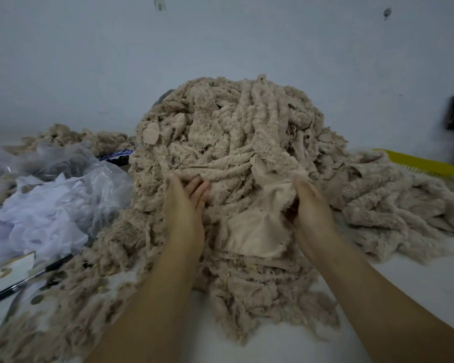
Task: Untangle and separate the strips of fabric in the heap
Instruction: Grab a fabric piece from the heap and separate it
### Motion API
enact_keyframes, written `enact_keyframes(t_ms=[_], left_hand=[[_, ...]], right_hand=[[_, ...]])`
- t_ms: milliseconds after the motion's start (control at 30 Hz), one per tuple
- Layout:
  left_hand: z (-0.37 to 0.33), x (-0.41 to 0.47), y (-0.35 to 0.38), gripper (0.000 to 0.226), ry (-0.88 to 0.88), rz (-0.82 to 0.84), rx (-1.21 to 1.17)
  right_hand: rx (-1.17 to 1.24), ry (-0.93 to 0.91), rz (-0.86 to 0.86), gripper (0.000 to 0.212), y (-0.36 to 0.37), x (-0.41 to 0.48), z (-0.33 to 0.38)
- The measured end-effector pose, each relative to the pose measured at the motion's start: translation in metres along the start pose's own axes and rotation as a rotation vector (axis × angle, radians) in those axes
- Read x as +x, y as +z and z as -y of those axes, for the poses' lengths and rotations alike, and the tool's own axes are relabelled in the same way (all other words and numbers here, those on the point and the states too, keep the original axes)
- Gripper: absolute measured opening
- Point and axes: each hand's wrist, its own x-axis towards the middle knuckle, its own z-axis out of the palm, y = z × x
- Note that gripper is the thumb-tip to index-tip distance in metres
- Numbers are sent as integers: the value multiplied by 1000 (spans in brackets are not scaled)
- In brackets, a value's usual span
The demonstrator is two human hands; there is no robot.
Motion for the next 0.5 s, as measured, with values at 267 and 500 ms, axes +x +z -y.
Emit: enact_keyframes(t_ms=[267, 500], left_hand=[[16, -25, 4, 56, 149, 258, 669], [10, -22, 9, 43, -325, 544, 229]], right_hand=[[99, 111, 307, 25, 9, -14, 1], [-72, 122, 593, 21, 13, -26, -5]])
